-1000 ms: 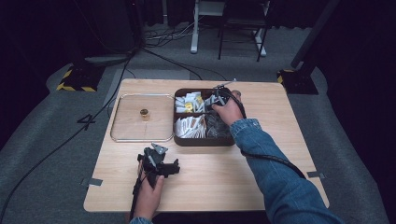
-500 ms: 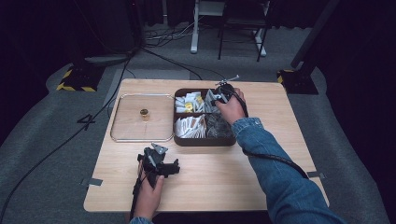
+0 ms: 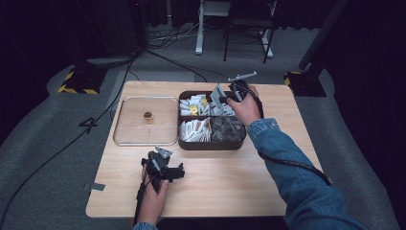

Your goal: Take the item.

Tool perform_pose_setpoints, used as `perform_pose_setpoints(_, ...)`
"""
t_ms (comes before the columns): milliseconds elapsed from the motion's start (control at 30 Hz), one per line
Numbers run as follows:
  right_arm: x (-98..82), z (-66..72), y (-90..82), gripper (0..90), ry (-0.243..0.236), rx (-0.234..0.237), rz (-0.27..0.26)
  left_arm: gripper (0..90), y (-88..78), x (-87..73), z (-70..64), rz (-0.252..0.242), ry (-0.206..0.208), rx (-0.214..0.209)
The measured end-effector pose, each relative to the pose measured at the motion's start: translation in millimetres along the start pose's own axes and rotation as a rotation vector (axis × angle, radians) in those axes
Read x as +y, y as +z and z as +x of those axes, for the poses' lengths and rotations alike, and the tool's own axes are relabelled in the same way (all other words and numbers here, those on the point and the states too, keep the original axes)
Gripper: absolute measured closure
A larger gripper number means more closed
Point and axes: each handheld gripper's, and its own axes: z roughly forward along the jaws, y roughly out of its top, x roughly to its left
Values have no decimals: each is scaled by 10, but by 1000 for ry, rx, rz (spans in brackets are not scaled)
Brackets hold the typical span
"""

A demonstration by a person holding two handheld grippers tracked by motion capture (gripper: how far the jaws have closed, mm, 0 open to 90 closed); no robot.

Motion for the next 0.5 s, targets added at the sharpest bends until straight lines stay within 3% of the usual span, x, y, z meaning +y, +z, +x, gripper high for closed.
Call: perform_pose_setpoints(500,-85,94,-632,858,-19,154,-61,0,2,0,0,-3,2,4)
